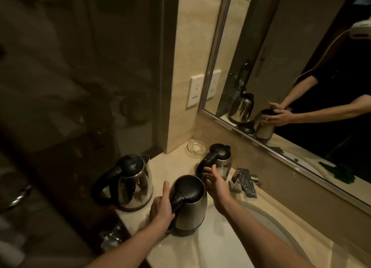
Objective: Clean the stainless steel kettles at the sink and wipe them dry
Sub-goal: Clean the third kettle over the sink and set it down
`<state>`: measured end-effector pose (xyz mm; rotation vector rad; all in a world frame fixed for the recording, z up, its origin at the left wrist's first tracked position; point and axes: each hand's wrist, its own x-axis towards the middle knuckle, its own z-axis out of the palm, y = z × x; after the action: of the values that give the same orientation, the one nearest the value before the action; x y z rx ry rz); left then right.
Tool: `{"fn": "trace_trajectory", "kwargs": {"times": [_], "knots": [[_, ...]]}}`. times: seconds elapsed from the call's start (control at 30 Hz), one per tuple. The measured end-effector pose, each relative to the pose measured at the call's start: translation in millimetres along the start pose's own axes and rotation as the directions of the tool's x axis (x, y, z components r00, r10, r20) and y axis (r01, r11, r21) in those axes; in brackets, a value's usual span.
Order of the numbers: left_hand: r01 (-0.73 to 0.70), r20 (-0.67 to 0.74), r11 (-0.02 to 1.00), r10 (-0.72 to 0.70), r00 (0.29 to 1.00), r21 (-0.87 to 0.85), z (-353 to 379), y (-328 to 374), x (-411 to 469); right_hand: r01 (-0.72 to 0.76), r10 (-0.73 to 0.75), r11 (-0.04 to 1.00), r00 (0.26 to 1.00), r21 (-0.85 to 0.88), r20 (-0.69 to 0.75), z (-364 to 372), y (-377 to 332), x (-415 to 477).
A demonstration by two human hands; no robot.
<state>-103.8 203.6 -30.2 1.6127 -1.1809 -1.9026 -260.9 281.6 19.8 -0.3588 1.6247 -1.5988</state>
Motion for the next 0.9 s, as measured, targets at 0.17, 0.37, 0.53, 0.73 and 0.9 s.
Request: {"fn": "trace_trajectory", "kwargs": {"times": [0.17, 0.37, 0.53, 0.73, 0.9], "knots": [[0.041, -0.069, 0.988, -0.052, 0.996, -0.15, -9, 3, 13, -0.05, 0.05, 0.998, 0.998, -0.028, 0.022, 32, -2, 28], [-0.008, -0.082, 0.986, -0.006, 0.997, -0.167, -20, 2, 37, -0.067, 0.07, 0.994, 0.997, -0.083, 0.039, 56, 4, 55], [0.001, -0.098, 0.98, -0.021, 0.995, -0.199, -16, 4, 49, -0.071, 0.075, 0.991, 0.997, -0.111, 0.028, 65, 5, 73], [-0.022, -0.112, 0.984, 0.002, 0.994, -0.178, -9, 8, 56, -0.076, 0.077, 0.99, 0.997, -0.119, 0.007, 68, 8, 90], [-0.08, -0.151, 0.997, 0.078, 0.985, -0.004, -6, 10, 57, -0.075, 0.075, 0.991, 0.997, -0.108, 0.004, 63, 13, 98]]}}
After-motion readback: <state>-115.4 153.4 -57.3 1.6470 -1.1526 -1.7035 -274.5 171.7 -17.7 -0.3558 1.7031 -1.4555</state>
